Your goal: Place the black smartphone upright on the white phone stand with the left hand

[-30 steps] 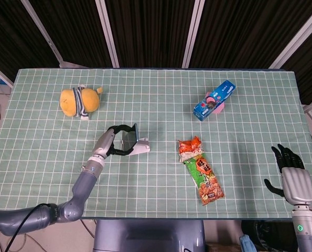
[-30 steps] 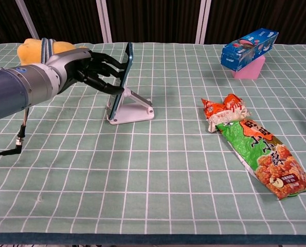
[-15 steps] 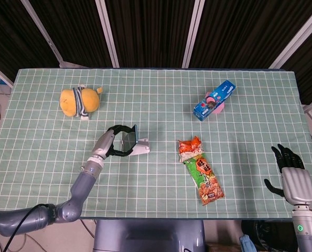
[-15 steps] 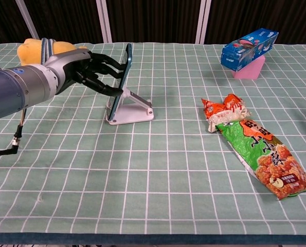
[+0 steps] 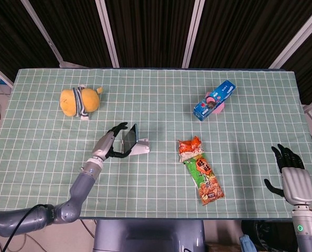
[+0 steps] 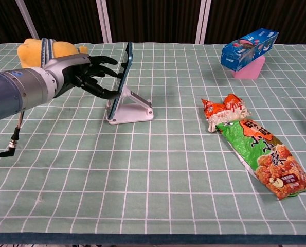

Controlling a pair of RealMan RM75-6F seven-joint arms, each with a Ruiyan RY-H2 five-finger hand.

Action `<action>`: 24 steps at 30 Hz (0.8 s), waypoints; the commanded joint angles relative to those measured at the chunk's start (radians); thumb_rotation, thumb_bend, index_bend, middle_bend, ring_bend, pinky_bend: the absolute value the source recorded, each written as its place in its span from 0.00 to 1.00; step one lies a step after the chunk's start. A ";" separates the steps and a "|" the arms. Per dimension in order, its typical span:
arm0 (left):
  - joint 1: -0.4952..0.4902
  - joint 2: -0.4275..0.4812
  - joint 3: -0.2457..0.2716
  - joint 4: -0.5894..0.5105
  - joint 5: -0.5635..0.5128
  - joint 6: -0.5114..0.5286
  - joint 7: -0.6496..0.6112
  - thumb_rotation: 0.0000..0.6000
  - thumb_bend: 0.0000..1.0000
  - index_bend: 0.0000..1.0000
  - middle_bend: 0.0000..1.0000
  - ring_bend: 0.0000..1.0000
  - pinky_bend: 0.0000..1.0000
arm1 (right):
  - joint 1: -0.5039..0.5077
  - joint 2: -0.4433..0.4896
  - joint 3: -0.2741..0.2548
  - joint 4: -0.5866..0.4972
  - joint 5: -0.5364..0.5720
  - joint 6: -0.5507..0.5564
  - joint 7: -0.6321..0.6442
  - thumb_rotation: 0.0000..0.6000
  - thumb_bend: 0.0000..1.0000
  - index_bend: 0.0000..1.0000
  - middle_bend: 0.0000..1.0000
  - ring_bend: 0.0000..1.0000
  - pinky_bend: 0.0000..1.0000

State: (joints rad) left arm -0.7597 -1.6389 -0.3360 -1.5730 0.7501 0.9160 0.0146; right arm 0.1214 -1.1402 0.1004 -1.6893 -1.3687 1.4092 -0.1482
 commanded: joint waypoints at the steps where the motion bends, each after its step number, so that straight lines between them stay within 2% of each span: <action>1: 0.001 0.003 0.001 -0.003 0.002 0.000 0.000 1.00 0.19 0.01 0.06 0.00 0.00 | 0.000 0.000 0.000 0.000 0.000 0.000 0.000 1.00 0.39 0.02 0.00 0.00 0.13; 5: 0.004 0.014 0.011 -0.012 0.011 0.002 0.008 1.00 0.11 0.00 0.00 0.00 0.00 | 0.000 0.000 0.000 0.000 0.000 0.000 0.000 1.00 0.39 0.02 0.00 0.00 0.13; 8: 0.011 0.024 0.017 -0.023 0.023 0.009 0.011 1.00 0.06 0.00 0.00 0.00 0.00 | 0.000 0.000 0.000 0.000 0.000 0.000 0.000 1.00 0.39 0.02 0.00 0.00 0.13; 14: 0.045 0.070 0.037 -0.081 0.062 0.059 0.021 1.00 0.05 0.00 0.00 0.00 0.00 | -0.001 0.000 0.000 0.001 -0.003 0.002 0.003 1.00 0.39 0.02 0.00 0.00 0.13; 18: 0.084 0.113 0.060 -0.130 0.120 0.122 0.034 1.00 0.05 0.00 0.00 0.00 0.00 | -0.001 0.000 -0.001 0.002 -0.005 0.004 0.002 1.00 0.39 0.02 0.00 0.00 0.13; 24: 0.180 0.219 0.142 -0.227 0.276 0.283 0.102 1.00 0.05 0.00 0.00 0.00 0.00 | -0.003 -0.001 -0.002 0.003 -0.008 0.007 -0.001 1.00 0.39 0.02 0.00 0.00 0.13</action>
State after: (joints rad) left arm -0.6299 -1.4723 -0.2364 -1.7497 0.9626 1.1325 0.0850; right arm 0.1184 -1.1411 0.0983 -1.6864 -1.3763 1.4165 -0.1493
